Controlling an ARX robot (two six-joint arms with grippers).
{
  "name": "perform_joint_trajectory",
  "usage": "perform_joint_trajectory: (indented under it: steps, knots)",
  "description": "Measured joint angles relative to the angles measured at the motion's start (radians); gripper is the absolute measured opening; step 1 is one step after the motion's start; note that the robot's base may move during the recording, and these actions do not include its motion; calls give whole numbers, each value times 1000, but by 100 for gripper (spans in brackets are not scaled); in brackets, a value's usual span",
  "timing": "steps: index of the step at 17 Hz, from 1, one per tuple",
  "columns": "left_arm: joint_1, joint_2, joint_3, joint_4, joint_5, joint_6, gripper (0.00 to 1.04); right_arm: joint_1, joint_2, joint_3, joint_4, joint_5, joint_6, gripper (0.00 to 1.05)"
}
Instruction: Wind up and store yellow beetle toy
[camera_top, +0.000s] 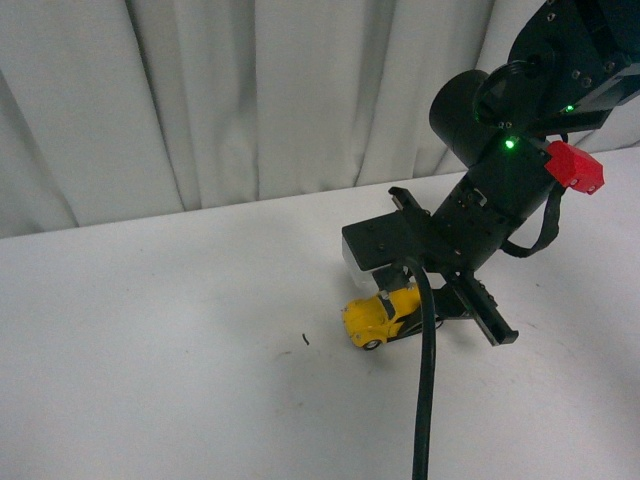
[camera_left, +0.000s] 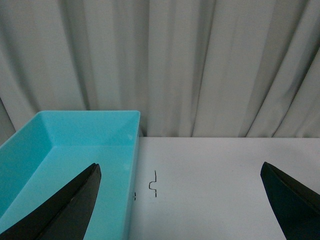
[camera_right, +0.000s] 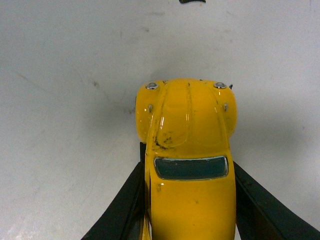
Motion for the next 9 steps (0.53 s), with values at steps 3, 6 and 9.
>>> perform_joint_trajectory:
  steps: [3,6,9]
  knots:
    - [0,0,0,0,0,0,98,-39,-14,-33,22,-4,-20,41]
    - [0,0,0,0,0,0,98,-86,-20,-53,22,-25,-47,41]
    - [0,0,0,0,0,0,98,-140,-26,-73,19,-38,-72,41]
